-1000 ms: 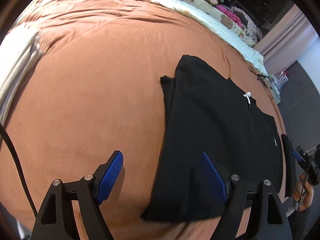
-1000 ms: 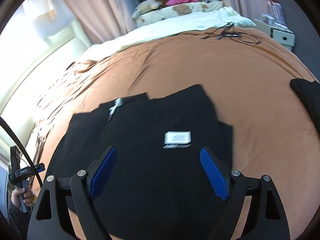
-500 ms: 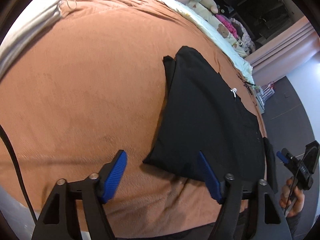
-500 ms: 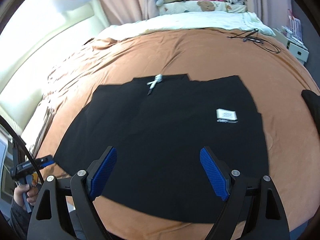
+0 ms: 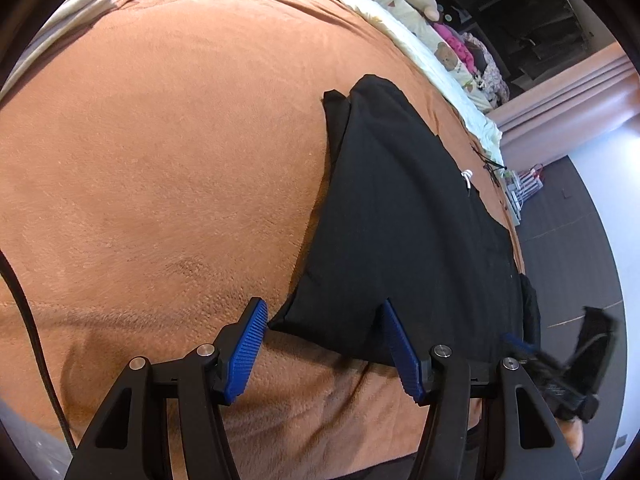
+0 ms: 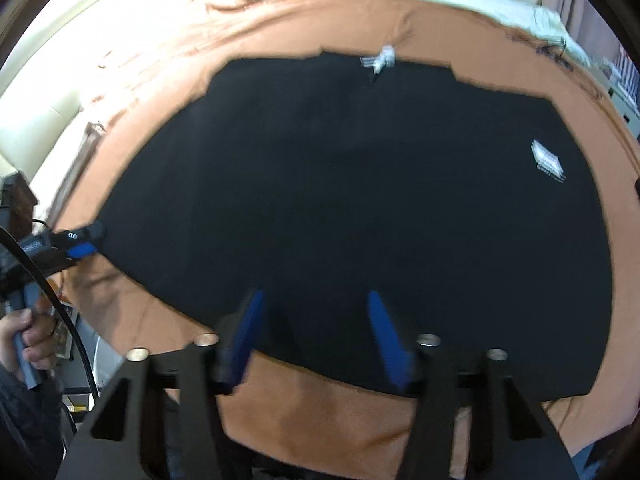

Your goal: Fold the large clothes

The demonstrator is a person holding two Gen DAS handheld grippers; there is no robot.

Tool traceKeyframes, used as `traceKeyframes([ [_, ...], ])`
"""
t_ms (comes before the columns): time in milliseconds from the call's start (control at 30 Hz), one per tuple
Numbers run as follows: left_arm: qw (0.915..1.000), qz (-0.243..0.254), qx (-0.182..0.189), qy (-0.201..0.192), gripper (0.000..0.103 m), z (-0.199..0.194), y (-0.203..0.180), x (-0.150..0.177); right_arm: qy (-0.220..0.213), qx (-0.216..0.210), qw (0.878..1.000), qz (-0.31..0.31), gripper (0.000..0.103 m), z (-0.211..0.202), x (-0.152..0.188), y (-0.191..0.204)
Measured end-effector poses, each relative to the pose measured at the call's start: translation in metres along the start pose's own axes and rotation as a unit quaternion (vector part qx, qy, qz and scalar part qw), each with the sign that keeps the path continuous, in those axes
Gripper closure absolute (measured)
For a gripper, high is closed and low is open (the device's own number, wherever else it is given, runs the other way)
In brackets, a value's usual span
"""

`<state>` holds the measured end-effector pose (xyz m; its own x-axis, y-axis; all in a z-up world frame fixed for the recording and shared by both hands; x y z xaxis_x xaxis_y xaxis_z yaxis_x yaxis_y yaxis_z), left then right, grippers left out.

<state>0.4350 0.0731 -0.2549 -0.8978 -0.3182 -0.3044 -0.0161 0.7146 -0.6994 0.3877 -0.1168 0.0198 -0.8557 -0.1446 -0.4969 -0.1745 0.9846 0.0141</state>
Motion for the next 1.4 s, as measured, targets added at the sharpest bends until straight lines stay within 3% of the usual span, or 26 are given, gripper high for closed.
traceKeyframes([
  [267,0.9999,-0.011,0.001,-0.007,0.042,-0.001,0.003,-0.001,-0.010,0.029,0.999,0.018,0.063,0.039,-0.048,-0.012],
  [733,0.9977,-0.058,-0.012,-0.034,0.042,-0.010,0.008,0.004,-0.010,0.007,0.999,0.036,0.063,0.107,-0.125,-0.012],
  [900,0.9958,-0.076,-0.022,-0.045,0.046,-0.009,0.007,0.004,-0.016,0.011,0.999,0.050,0.063,0.126,-0.148,-0.021],
  [1067,0.9951,-0.087,-0.019,-0.044,0.052,-0.005,0.006,0.001,-0.019,0.012,0.998,0.056,0.063,0.152,-0.174,-0.030],
  [1400,0.9945,-0.099,-0.002,-0.037,0.052,0.005,0.009,-0.009,-0.017,0.029,0.997,0.072,0.063,0.192,-0.208,-0.037],
])
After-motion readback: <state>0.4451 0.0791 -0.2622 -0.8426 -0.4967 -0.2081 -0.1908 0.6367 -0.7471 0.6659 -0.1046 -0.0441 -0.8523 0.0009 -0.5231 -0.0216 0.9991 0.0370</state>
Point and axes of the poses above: each gripper's, at about its wrist camera, not at the fingertips, and z roughly the way its jaws point, y to its left, x to its underside, the point moved 6 cm from there along z, roughly the way its jaws point, and after that the axes turned 9 degrees about x, right-handed, at the moved point
